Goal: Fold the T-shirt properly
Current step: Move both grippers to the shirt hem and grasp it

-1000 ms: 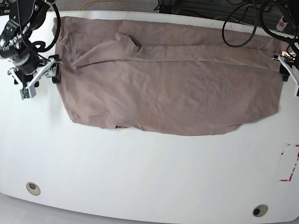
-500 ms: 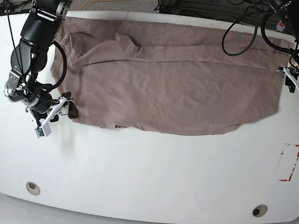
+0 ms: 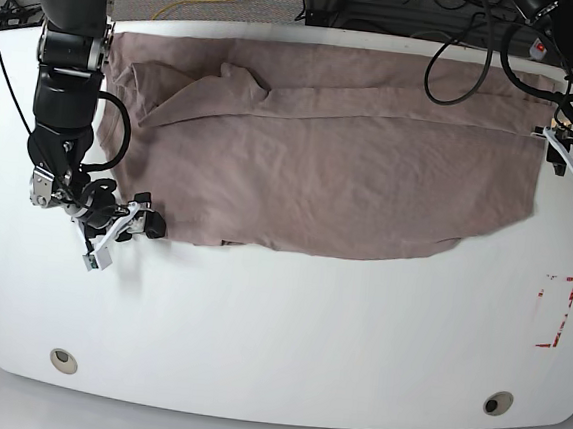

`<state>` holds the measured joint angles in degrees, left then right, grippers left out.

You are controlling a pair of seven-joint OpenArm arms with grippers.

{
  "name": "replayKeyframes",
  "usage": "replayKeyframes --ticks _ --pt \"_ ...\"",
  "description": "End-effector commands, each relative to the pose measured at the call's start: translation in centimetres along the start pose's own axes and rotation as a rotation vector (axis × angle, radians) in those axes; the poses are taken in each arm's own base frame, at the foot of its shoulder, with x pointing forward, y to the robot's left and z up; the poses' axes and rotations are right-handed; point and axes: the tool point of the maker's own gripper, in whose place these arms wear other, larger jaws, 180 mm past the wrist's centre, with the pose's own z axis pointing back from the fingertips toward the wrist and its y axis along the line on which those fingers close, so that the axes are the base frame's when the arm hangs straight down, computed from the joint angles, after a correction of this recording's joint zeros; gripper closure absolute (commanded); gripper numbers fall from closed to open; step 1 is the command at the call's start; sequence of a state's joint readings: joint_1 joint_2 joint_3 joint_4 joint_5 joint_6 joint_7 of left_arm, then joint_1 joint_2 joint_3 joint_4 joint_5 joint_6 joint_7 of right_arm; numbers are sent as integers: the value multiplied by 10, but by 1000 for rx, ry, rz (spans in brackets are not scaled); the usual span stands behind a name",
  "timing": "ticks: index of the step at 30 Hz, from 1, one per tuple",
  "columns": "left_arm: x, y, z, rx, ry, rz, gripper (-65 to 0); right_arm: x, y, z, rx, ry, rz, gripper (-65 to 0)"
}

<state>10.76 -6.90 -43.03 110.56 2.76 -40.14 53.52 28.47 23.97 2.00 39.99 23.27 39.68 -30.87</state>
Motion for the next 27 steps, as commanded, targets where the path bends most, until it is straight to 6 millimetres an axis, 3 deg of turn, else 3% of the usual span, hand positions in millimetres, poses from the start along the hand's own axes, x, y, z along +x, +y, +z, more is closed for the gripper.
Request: replayKeyframes --ticks 1,3,8,11,16,23,27 --pt "10 6 1 13 -32 -5 -329 17 -4 5 -5 -35 16 -401" --pt "13 6 -4 5 -37 11 -329 17 -3 5 -3 -34 17 -335" --pt "18 6 -27 -17 -19 63 -338 15 10 -5 24 -34 10 -94" --pt "26 6 -36 -29 -29 89 -404 15 11 -5 27 -35 9 -16" --pt "44 4 -52 -64 -51 140 -501 16 13 -6 30 -37 11 0" --pt "65 -9 -84 -161 -39 167 -503 16 14 -7 32 -36 12 0" --pt "70 -29 -102 -238 -9 157 -501 15 14 -7 32 -35 12 0"
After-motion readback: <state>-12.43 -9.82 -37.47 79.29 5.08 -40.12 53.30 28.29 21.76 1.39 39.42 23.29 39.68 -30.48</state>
